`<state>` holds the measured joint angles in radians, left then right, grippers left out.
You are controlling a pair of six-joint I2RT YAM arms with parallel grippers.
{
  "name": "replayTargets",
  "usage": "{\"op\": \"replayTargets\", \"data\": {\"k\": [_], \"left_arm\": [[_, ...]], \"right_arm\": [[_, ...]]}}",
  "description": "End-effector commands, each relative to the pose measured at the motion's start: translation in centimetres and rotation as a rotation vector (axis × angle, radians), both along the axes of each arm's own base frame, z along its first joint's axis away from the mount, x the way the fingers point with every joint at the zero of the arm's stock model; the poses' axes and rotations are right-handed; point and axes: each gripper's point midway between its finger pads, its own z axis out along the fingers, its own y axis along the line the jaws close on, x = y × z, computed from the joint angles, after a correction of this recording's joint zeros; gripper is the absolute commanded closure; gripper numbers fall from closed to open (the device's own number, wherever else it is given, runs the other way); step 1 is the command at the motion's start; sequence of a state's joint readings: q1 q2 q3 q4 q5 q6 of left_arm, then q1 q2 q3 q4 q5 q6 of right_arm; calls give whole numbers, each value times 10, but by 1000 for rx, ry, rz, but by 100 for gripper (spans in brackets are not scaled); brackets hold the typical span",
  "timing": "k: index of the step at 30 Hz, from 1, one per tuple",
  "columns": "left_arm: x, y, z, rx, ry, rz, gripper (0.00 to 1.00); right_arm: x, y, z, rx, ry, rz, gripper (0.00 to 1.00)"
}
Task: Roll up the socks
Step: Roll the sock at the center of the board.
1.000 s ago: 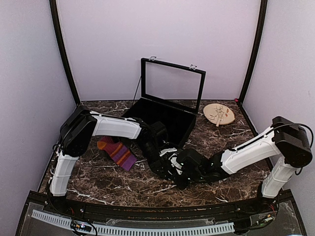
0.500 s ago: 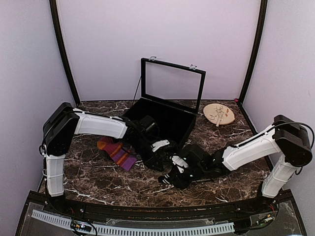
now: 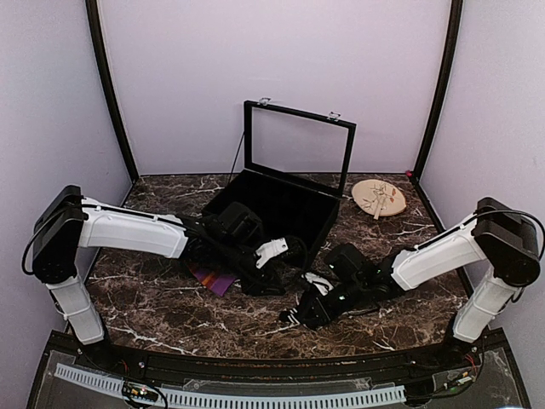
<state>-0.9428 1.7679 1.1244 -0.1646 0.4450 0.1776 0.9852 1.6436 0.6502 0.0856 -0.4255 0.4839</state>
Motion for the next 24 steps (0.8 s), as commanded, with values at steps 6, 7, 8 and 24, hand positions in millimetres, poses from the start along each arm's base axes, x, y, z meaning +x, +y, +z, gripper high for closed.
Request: {"op": "replayTargets", "data": {"k": [6,7,8,24], "left_arm": [[-19,-4,-7,-6,-293,-29,65],[-22,-5,-7,-6,-319,-42,65],[-23,-6,-7,-9,-346,-50,65],[-58,-23,-1,-104,-635,-263,63]], "right_arm": [[-11,-12,-7,-9,149,-9,100],[-10,-12,-6,-8,150,-9,100],[-11,-11,-6,-7,155,-8,100],[-6,-9,-4,-9,186,-10,100]]}}
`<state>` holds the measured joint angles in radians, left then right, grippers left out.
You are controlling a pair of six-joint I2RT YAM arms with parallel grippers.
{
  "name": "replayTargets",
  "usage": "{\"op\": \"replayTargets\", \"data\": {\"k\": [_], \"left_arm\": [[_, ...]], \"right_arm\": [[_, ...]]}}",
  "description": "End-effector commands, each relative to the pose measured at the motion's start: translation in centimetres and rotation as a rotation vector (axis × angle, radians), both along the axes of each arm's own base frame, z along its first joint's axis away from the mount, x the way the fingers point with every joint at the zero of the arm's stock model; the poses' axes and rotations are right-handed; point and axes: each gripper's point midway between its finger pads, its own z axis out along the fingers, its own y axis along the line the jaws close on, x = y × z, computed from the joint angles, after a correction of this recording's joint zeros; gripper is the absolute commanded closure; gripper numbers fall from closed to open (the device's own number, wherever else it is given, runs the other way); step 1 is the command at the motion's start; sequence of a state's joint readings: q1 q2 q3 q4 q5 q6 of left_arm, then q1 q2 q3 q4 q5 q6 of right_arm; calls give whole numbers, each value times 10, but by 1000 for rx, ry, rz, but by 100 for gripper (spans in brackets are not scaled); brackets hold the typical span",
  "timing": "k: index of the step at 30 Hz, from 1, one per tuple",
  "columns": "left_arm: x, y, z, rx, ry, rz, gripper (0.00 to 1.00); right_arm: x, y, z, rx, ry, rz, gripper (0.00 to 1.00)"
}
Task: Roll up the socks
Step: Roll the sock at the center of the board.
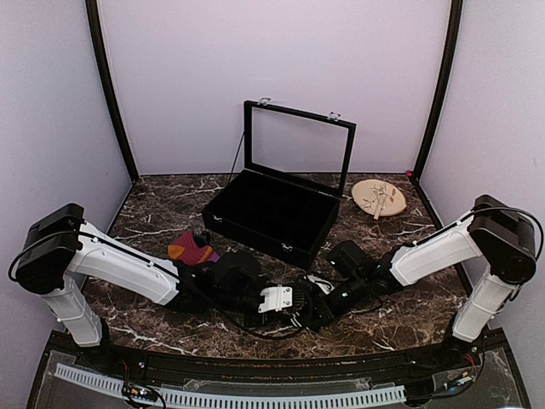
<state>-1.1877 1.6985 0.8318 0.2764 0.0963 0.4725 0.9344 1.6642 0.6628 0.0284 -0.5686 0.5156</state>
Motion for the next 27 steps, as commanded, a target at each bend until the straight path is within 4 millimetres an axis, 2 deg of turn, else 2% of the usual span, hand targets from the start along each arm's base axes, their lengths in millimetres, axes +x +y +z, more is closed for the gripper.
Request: {"op": "replayTargets", "data": {"k": [1,4,9,27], "left_arm": [[-11,-4,18,-48,-99,-84,63],[-20,-5,16,-54,-126,-118,63],[-33,-7,1,-11,-160,-171,63],[-21,-19,-18,33,-295,-180,62]], "right_arm": [[3,-3,-4,-20,33,-15,100],[4,-4,-4,-19,45,-21,100],[3,-4,-2,-12,59,-19,100],[1,-3,0,1,80,-10,99]]}}
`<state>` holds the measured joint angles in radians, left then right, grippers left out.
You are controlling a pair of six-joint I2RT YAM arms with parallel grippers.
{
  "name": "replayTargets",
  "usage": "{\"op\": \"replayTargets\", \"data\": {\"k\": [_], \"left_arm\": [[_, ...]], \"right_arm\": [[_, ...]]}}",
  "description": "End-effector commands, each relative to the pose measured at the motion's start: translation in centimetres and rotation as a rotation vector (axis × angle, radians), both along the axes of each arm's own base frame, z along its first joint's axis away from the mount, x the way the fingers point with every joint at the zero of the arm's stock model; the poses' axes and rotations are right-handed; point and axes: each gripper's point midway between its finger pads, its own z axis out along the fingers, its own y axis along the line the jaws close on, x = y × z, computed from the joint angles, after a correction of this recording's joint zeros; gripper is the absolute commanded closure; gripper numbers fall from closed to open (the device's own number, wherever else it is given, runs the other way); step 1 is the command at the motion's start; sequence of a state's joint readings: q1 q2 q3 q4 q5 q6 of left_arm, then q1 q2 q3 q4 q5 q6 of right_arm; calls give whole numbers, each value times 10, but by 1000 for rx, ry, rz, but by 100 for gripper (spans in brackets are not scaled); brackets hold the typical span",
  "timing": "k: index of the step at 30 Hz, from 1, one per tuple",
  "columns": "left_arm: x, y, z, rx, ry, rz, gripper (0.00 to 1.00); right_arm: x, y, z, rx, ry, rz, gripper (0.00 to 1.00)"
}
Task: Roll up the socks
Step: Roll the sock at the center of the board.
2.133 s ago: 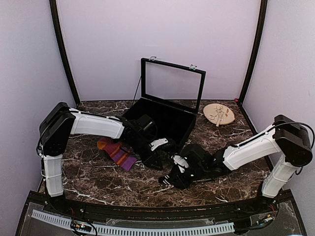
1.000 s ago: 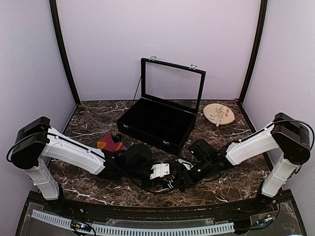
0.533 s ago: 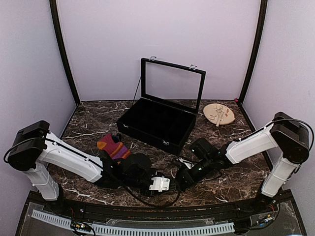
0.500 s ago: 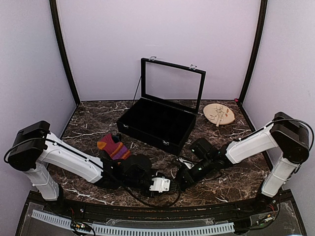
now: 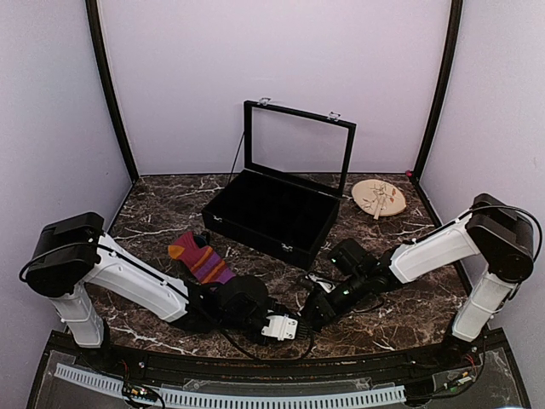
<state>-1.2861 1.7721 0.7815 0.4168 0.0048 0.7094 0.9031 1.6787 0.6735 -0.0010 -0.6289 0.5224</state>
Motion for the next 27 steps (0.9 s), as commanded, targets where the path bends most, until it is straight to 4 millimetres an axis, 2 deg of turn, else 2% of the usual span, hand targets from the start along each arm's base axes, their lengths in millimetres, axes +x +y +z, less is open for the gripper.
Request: {"op": "replayTargets", "data": {"k": [1,9,27], "left_arm": [[6,-10,8,-26,-61,-8,63],[6,-18,4,-16,-79,-33,63],[9,-15,-16,54,-123,-64,69]], "right_arm": [[1,1,0,-1,16,-4,99],[1,1,1,2,18,2,99],[0,2,5,12,36,25,99]]}}
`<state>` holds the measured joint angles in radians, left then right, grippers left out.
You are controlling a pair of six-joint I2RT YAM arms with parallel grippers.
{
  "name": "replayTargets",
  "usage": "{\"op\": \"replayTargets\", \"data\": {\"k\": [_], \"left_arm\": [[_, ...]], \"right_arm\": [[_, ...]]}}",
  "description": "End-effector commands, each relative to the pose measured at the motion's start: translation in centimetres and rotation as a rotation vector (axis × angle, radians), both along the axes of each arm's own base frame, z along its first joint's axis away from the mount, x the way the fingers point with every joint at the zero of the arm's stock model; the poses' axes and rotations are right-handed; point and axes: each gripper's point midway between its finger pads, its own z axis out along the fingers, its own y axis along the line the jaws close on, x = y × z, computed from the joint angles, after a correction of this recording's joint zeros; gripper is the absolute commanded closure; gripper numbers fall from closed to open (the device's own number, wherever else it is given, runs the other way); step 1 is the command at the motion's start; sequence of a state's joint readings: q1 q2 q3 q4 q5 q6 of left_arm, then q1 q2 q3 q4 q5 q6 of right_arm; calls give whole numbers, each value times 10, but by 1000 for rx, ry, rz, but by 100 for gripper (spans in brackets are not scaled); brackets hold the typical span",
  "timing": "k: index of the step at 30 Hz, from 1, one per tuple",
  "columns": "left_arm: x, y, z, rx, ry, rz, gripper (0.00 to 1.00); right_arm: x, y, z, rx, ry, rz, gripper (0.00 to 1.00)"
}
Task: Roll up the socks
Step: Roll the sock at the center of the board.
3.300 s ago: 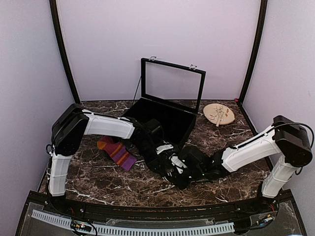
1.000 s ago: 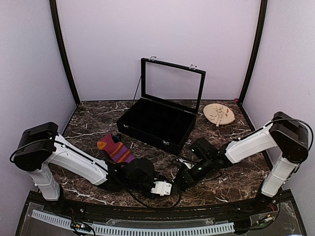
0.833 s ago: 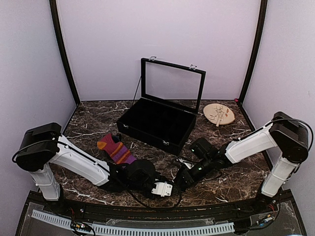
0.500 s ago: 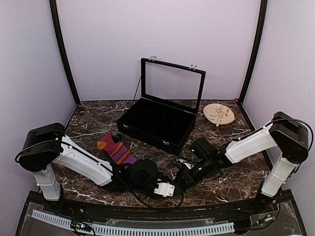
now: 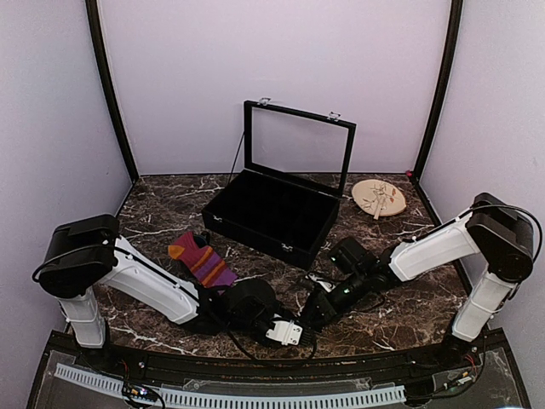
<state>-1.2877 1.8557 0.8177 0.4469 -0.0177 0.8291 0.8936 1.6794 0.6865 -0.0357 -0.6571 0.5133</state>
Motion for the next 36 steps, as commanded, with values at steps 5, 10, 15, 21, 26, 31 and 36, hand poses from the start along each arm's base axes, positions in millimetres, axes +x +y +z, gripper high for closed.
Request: {"op": "replayTargets", "data": {"k": [5,10,15,21,26,31,36], "left_arm": [[9,-8,-5,32,-49,6,74],[10,-8,-16,87,-40,10,92],[8,-5,-20,112,-24,11,99],[6,-5,-21,147,8,11,100],[6,-2,-22,190,61,19,100],[5,0,-19,213,104,35,100],[3,1,-15,234,141,48,100]], "right_arm": [[0,3,1,11,17,20,99],[0,3,1,13,22,27,99],[0,1,2,13,21,26,99],[3,0,6,7,-3,22,91],[5,-5,11,2,-38,9,69],[7,-8,14,-1,-56,-9,59],[11,-13,20,0,-88,-34,58]]}}
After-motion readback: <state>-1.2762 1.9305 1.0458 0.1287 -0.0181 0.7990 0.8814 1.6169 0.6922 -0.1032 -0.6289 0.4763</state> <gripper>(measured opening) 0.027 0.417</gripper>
